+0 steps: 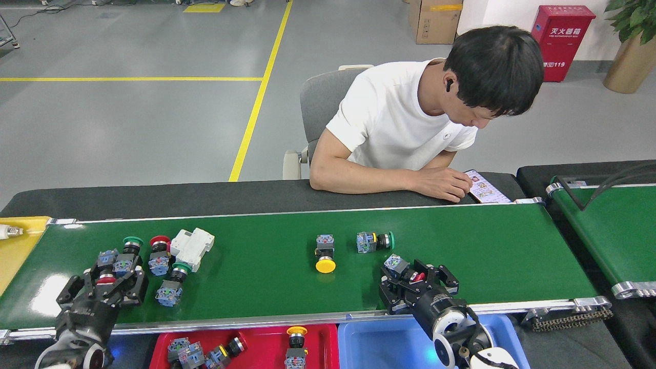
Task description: Pick switch part from conveyor to tray
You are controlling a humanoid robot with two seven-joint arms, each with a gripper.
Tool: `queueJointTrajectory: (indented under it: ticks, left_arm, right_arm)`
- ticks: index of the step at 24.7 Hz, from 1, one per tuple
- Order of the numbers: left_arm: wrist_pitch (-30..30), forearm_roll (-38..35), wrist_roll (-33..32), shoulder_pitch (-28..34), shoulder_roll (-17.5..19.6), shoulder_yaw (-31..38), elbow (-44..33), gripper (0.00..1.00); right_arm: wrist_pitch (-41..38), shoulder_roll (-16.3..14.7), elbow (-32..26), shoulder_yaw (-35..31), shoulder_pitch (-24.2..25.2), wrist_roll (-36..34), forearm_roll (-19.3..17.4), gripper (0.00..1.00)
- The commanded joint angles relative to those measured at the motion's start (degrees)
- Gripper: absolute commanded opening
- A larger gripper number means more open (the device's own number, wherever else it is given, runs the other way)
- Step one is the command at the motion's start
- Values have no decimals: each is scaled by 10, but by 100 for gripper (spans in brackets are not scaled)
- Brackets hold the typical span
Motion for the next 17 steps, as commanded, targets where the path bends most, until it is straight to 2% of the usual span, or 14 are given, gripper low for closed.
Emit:
queueJointTrajectory:
  ticks: [1,3,5,8,11,12,14,15,16,17]
  left_arm:
    - [-6,1,7,40,-13,-4,-69,16]
    - [-8,-7,12,99,-20,-44,-135,16]
    - [-8,-23,24,134,-15,-103,-173,16]
    - [-8,-84,31,146,-20,-162,-178,16]
    - [-8,-106,31,148,-20,-191,-179,20]
    - [-8,-106,31,149,-19,-193,-179,27]
    - [-9,-106,32,151,-20,-191,-179,59]
    - [-11,-105,32,155,-18,-191,-179,91]
    - [-11,-104,33,157,-19,-191,-179,100]
    - [-11,-103,37,158,-18,-190,-179,100]
  right_arm:
    - [-23,2,-5,3,-5,6,-4,16]
    - [-36,2,-18,2,-2,6,-12,16]
    - [-46,-4,-48,-1,5,7,-35,16]
    - [-74,-32,-102,-4,22,16,-73,16]
    - [-100,-38,-149,-4,46,18,-93,17]
    - [-110,-38,-163,-4,50,19,-94,17]
    - [-122,-38,-179,-8,58,20,-98,17]
    - [-131,-38,-186,-9,63,23,-101,17]
    - [-140,-38,-194,-9,67,29,-104,18]
    - [-154,-36,-201,-9,72,31,-107,18]
